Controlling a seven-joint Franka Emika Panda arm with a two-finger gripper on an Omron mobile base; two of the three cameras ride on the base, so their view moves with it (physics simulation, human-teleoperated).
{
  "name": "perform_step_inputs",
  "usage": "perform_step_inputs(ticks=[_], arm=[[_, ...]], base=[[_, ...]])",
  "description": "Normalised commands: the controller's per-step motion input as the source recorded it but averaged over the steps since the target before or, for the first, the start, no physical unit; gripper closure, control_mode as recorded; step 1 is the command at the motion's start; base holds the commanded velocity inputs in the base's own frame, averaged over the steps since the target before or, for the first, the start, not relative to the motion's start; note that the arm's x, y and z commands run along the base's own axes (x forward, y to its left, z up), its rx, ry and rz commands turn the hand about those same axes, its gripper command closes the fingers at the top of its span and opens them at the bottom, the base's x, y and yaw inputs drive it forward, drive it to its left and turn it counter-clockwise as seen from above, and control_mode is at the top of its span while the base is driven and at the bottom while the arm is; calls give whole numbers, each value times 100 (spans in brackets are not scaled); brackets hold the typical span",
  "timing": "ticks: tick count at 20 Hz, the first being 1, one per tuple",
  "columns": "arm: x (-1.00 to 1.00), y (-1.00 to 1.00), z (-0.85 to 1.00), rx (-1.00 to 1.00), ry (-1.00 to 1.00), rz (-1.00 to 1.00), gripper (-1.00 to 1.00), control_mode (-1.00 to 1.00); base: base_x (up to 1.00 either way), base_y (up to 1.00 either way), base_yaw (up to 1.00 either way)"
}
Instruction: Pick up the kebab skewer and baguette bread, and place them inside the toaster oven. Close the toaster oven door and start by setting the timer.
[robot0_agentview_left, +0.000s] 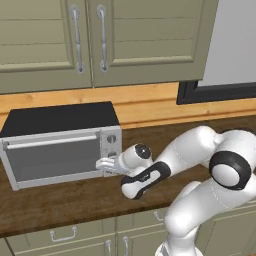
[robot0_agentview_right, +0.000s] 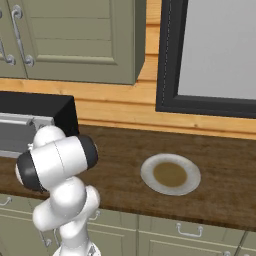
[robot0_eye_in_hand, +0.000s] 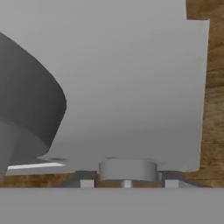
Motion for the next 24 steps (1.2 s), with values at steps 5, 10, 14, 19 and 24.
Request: perform_step_inputs(ticks=[5,10,14,19,24], arm=[[0,-43,0,33,-14,0,100,-100],[0,-53,0,40,-15,0,100,-100],[0,-50,0,40,-17,2,100,-100],[0,-49,0,34,-16,1,100,-100],[0,-37,0,28,-17,0,100,-100]], base=[[0,0,0],[0,0,0],[0,0,0],[0,0,0],[0,0,0]])
